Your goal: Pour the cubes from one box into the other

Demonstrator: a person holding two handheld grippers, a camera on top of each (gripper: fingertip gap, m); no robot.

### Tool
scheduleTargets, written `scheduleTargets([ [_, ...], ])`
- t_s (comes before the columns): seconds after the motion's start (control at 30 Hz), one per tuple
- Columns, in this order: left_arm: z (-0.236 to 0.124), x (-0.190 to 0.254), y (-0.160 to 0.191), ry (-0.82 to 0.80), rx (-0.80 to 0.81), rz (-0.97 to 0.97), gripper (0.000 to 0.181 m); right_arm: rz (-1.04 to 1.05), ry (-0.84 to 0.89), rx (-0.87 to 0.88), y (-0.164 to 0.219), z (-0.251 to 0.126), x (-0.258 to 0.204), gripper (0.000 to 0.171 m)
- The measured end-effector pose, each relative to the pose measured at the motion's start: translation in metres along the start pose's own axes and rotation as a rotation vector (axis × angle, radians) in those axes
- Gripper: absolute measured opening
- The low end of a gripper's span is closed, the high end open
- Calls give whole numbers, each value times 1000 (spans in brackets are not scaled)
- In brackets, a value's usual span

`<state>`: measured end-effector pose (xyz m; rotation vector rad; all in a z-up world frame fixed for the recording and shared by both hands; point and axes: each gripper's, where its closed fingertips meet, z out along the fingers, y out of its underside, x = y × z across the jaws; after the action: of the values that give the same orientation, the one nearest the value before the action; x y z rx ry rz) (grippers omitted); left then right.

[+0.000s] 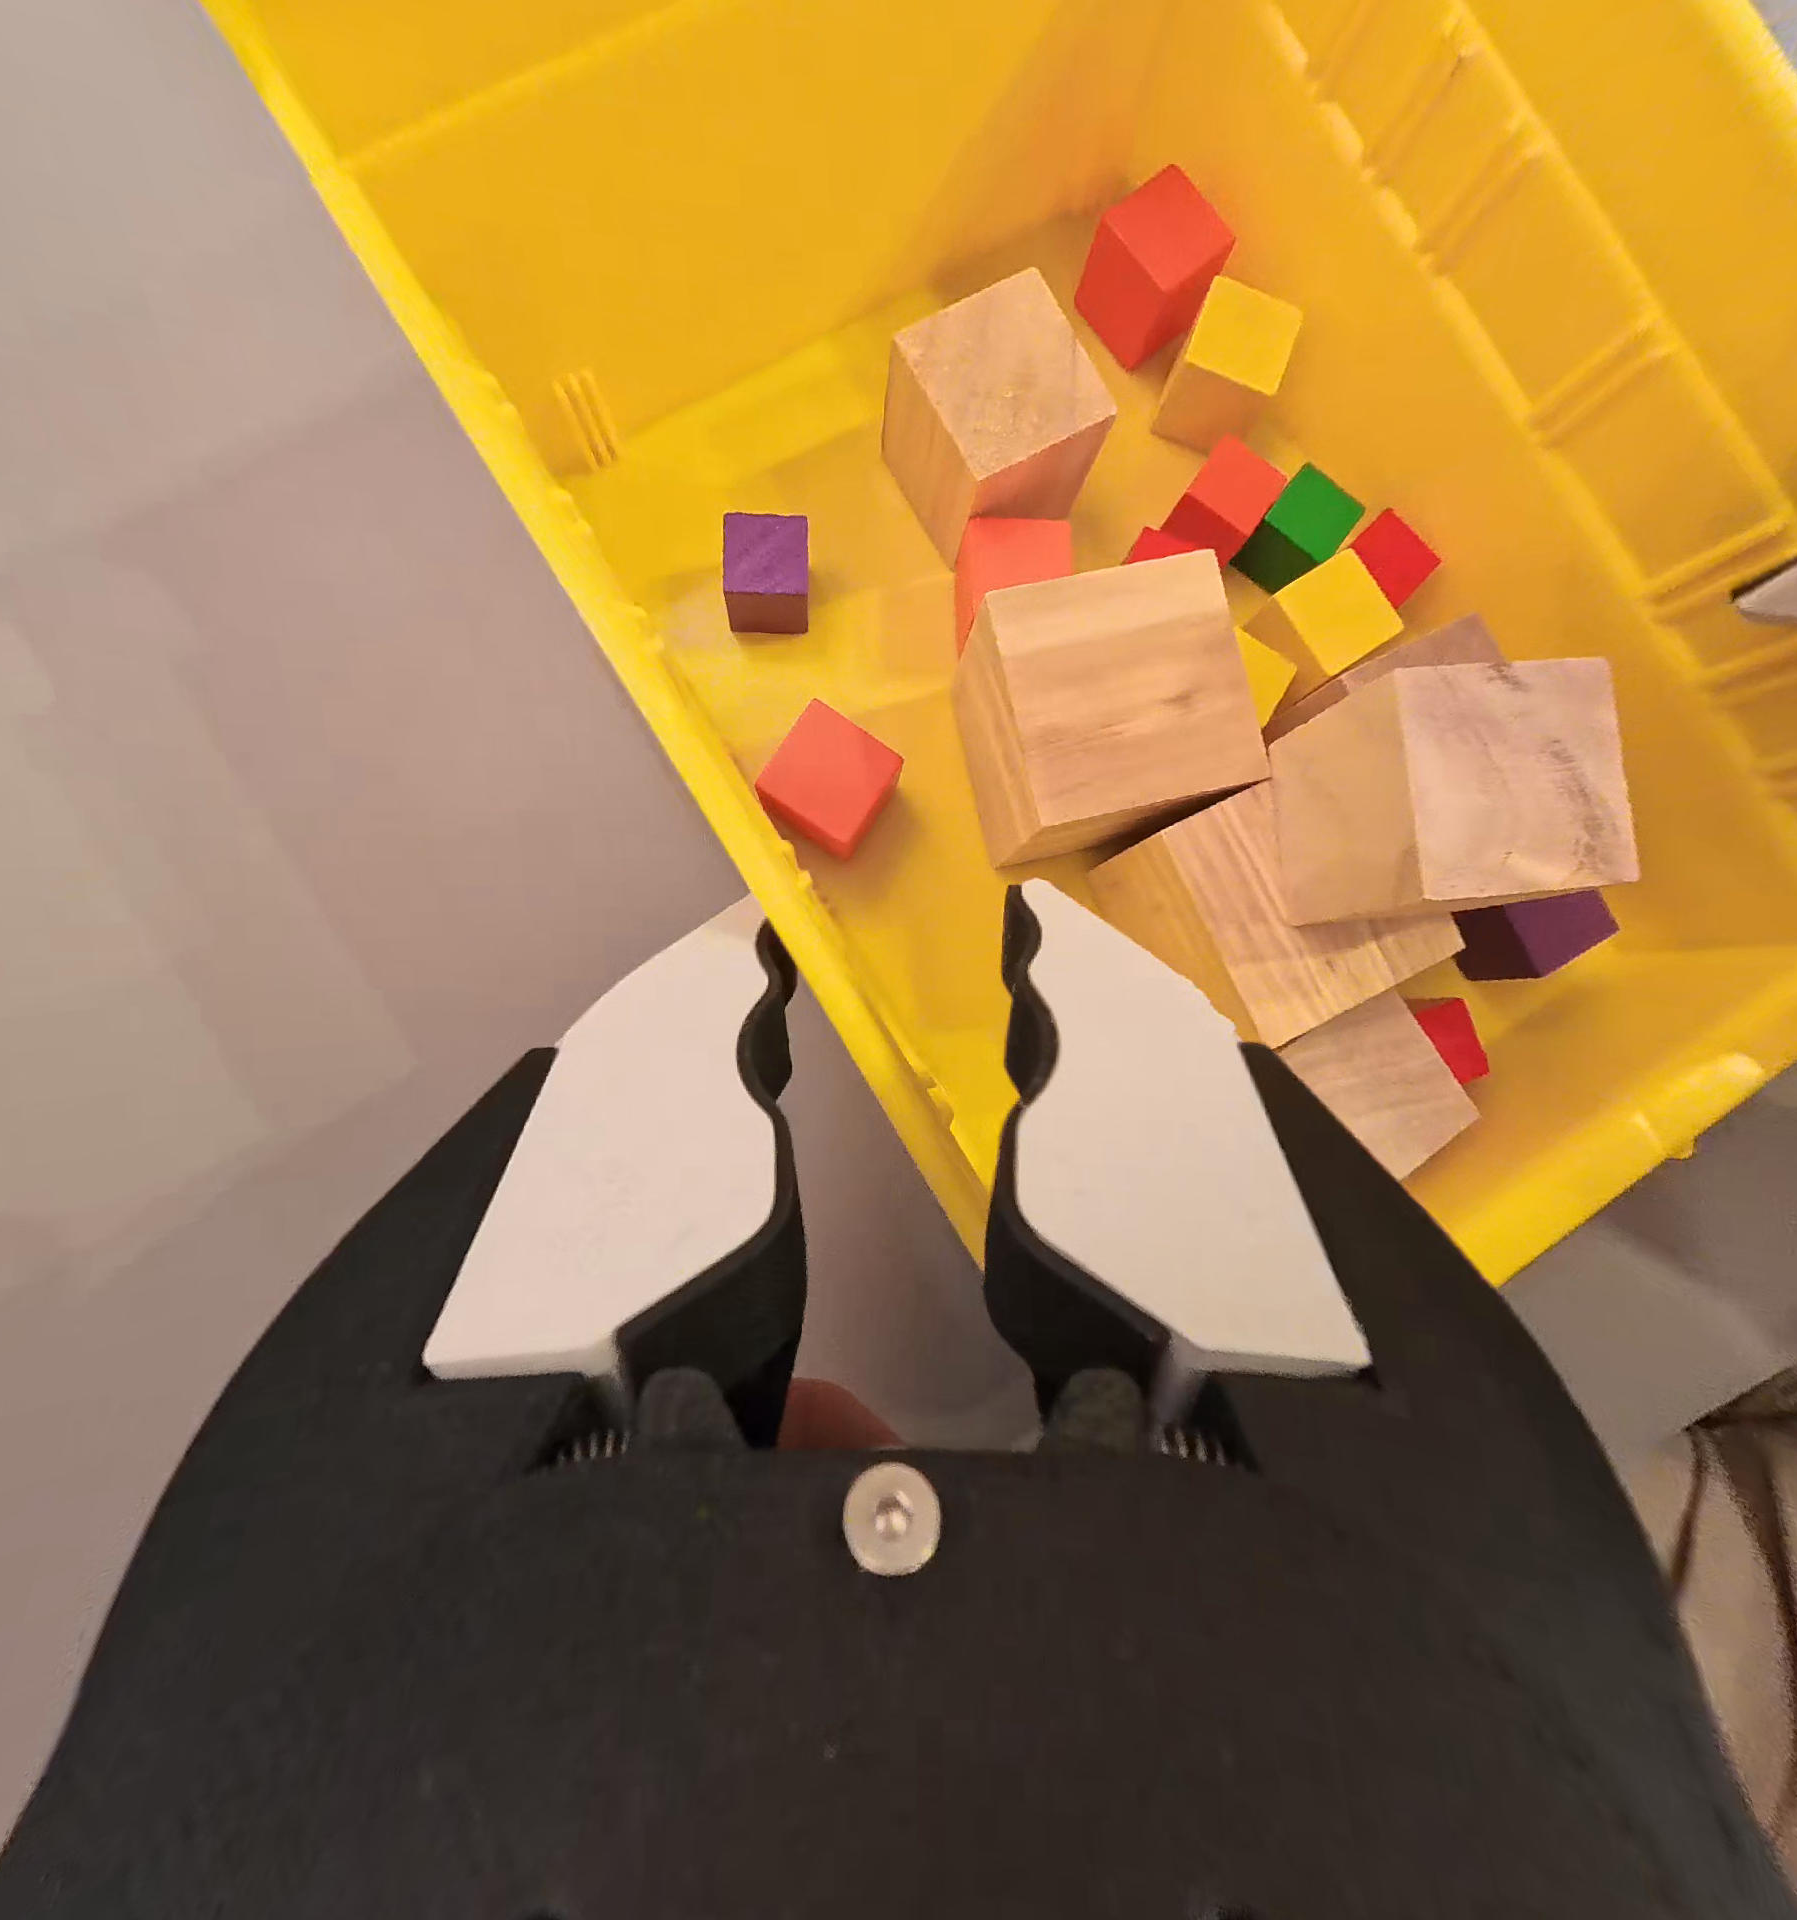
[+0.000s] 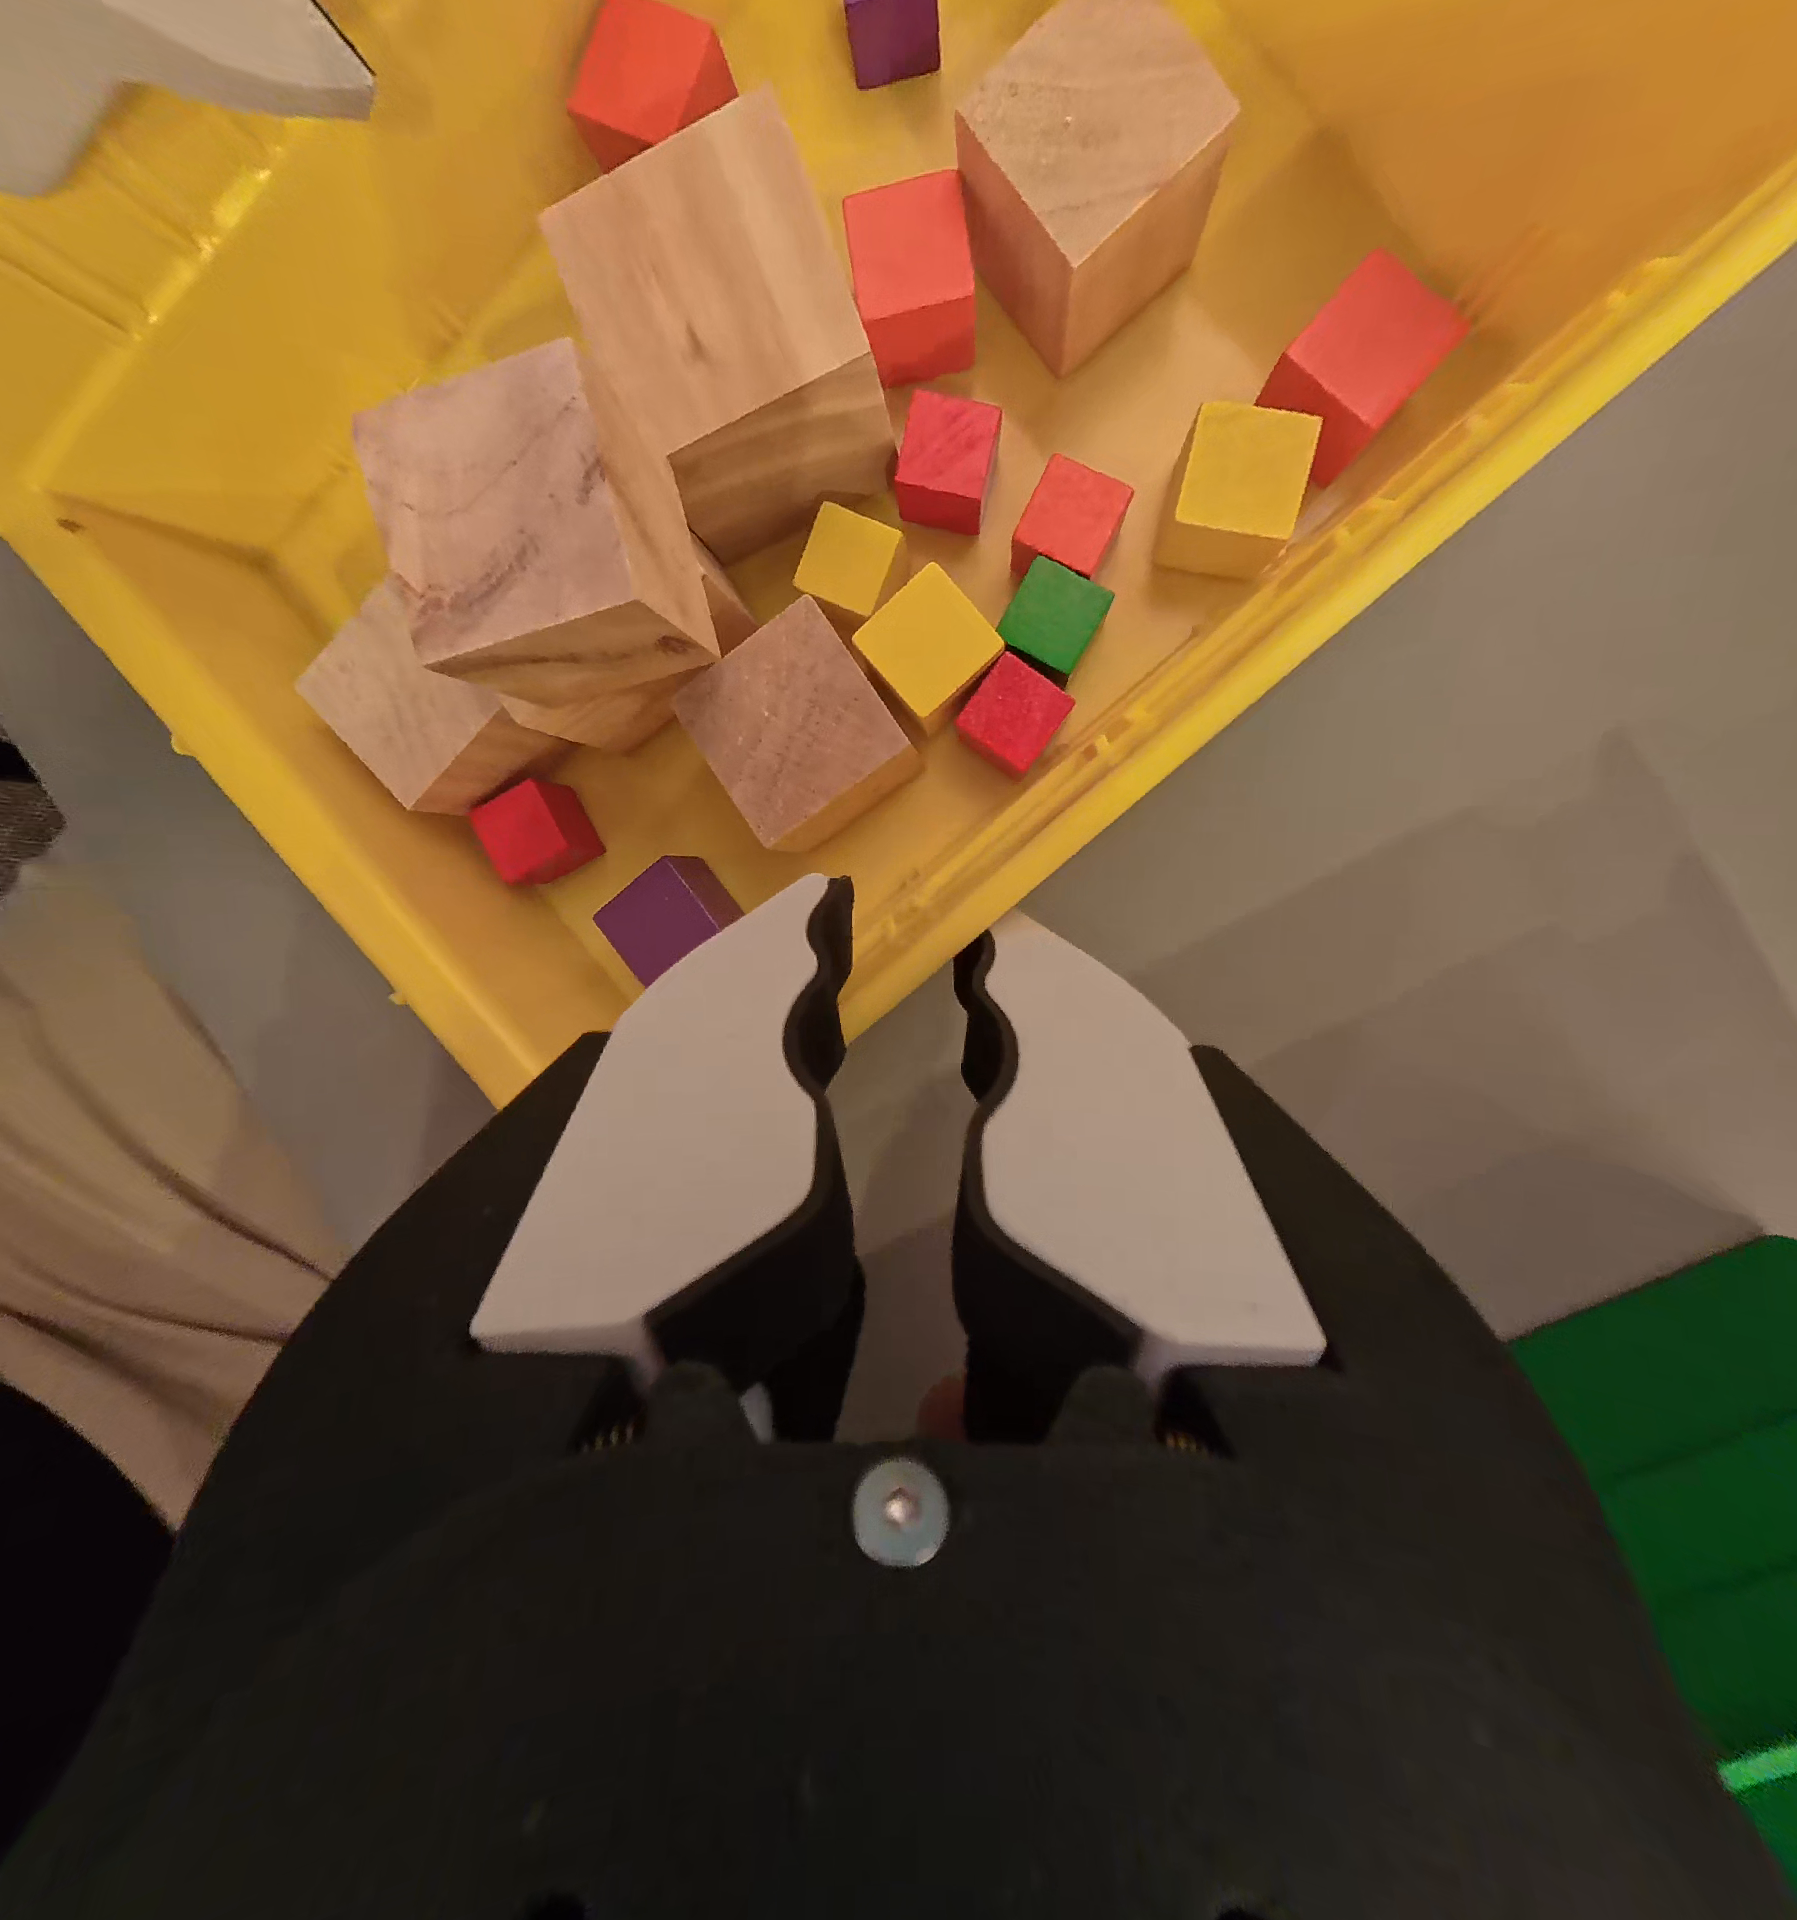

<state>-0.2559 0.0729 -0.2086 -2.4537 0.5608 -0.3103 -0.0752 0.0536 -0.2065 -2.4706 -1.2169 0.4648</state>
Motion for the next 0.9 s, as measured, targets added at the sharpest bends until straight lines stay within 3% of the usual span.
scheduleTargets([
  [0.23,6,-12,-8,-90,-18,-14,10,111,-125,-36,-1,6,-6,27],
  [0.67,-4,-2,-25,-115,2,27,6,109,-114,9,8,-1,1,11],
  [0.9,-29,24,-69,-124,90,76,6,127,-94,119,5,-51,15,11],
])
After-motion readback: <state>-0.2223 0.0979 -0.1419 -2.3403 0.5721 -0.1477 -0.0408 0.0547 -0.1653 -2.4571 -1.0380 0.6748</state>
